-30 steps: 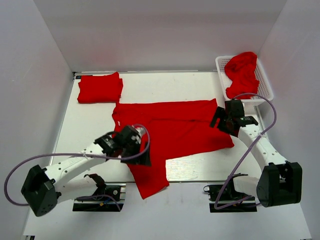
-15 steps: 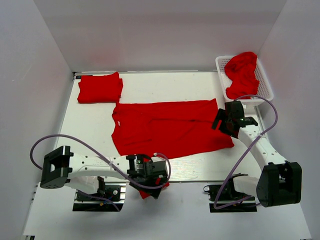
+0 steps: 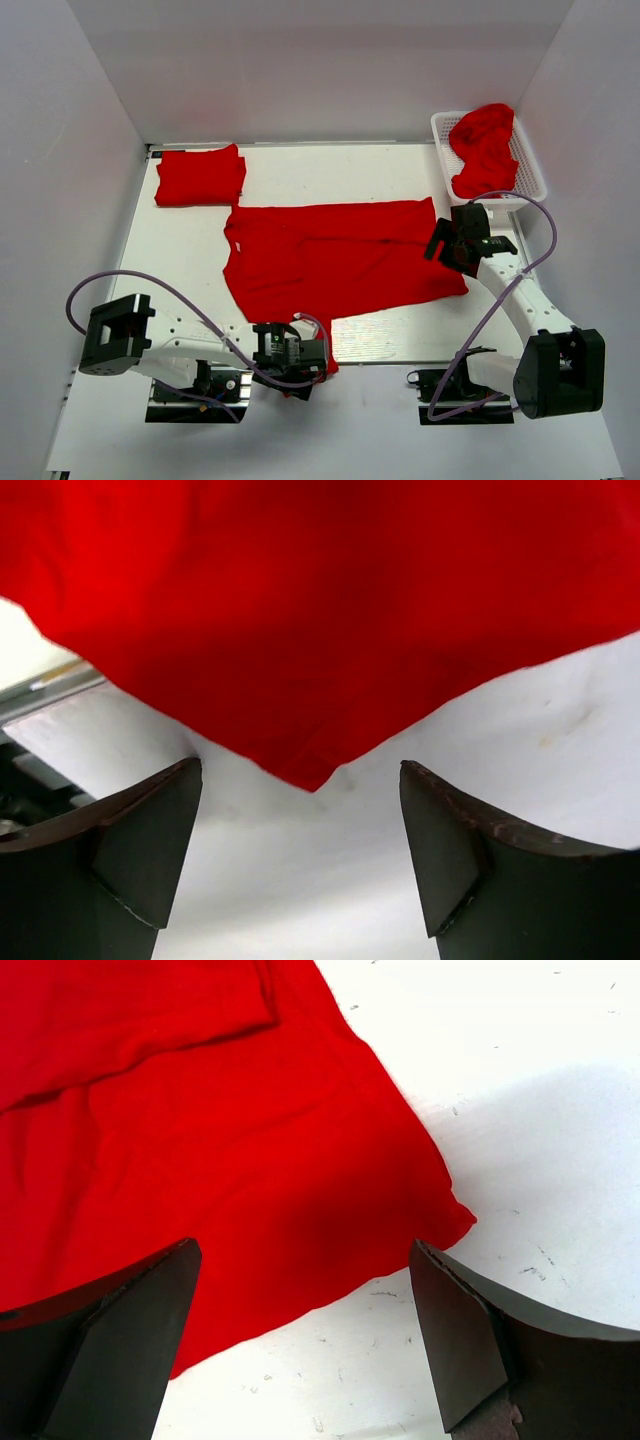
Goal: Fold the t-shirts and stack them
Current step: Grap the side of the flattened tshirt closest away from the robot with both arms
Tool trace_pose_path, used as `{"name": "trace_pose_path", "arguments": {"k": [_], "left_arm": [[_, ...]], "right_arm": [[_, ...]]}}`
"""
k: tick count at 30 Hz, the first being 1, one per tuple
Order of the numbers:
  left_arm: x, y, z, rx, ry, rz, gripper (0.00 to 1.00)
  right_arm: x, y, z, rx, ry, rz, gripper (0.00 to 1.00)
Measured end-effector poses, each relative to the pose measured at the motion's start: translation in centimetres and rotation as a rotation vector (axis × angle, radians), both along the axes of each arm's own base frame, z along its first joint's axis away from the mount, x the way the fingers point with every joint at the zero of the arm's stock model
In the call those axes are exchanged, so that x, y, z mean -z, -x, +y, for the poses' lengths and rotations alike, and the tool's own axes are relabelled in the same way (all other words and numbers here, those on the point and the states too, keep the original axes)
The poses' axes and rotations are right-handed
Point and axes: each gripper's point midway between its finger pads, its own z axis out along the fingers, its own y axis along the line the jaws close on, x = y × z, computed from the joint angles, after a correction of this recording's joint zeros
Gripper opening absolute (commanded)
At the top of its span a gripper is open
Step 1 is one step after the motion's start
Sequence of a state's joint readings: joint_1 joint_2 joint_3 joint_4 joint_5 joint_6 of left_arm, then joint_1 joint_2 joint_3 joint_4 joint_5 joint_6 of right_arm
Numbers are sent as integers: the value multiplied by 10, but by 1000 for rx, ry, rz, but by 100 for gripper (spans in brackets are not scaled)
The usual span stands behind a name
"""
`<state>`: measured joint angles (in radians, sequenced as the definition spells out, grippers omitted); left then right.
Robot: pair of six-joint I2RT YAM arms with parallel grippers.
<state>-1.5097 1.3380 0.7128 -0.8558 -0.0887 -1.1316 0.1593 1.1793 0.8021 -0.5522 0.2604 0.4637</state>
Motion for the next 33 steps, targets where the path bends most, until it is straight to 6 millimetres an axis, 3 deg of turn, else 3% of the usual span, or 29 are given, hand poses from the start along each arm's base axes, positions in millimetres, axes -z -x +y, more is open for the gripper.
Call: {"name": "trace_pose_path", "arguments": {"k": [6,9,13,14,16,17,18,26,33], "left_arm": [[6,-5,-1,-36,30,-27,83],[6,-6,0,-47,40,-34,74],[11,-8,8,-53,-20,-46,50],[11,-8,8,-55,-30,-45,39],[11,-7,1,-62,-30,-35,26],[11,-5,-3,-62,-29,-28,10],[11,-4,-7,-69,-29,-19,3],[3,-12,-8,-101,-99,-66,0],[-43,-42,-16,-173,60,-202,0]], "right_arm": [[0,0,0,0,0,0,90],[0,0,0,0,0,0,90],[0,0,-1,2,2,-2,90],[0,0,-1,2,3,-1,90],[0,0,-2,6,6,-2,90],[0,0,-2,9,9,-2,90],[0,0,-3,12,13,-3,90],[3,8,-14,87,37,-2,90],[27,29,-25,161,39,64,90]]}}
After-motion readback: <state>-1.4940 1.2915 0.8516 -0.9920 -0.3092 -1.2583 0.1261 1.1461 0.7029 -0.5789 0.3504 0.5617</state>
